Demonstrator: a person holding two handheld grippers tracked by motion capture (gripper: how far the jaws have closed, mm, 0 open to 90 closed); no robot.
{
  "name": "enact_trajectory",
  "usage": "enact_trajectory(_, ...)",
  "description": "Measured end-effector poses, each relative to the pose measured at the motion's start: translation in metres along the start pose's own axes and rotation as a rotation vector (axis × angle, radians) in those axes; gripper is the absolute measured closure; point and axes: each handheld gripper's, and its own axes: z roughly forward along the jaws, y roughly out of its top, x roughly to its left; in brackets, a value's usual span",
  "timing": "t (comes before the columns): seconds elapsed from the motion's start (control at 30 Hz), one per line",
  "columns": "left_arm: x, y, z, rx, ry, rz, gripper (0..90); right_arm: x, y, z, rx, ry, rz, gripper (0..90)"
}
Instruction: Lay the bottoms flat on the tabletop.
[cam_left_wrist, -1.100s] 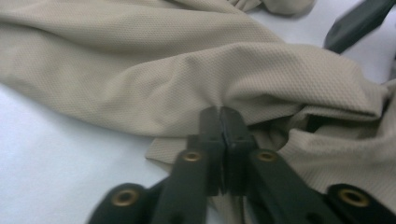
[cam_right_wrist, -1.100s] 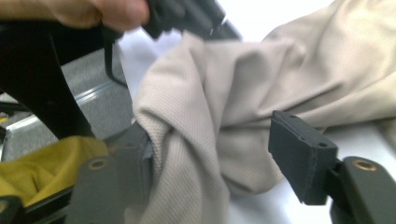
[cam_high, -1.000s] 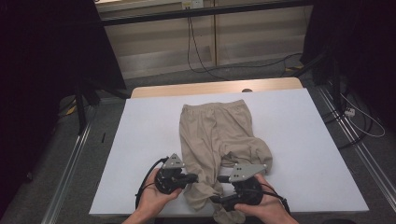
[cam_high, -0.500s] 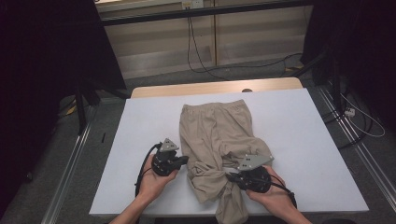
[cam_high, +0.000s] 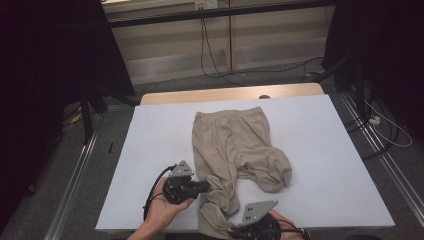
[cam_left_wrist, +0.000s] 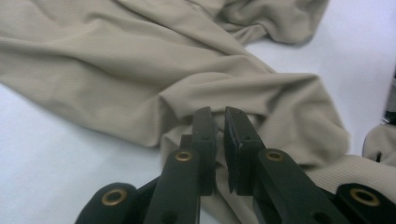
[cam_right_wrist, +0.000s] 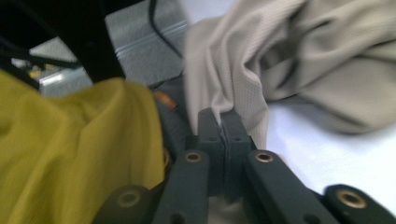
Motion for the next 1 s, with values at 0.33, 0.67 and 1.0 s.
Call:
enact_trajectory(0.33, -0.021, -0.014, -0.008, 0.054, -0.049, 0.028, 78.0, -0.028, 0.011, -0.026, -0.152, -0.121, 0.088, 49.8)
enact_trajectory(0.67, -0.027, -0.021, 0.015, 0.113, -0.004, 0.127, 52.3, -0.058, 0.018, 0.013, -0.048, -0.233, 0.069, 48.2)
enact_trajectory(1.0, -0.049, -0.028, 0.003, 0.193, -0.073, 0.132, 88.2, -0.071, 0.019, -0.001, -0.076, -0.284, 0.115, 85.8)
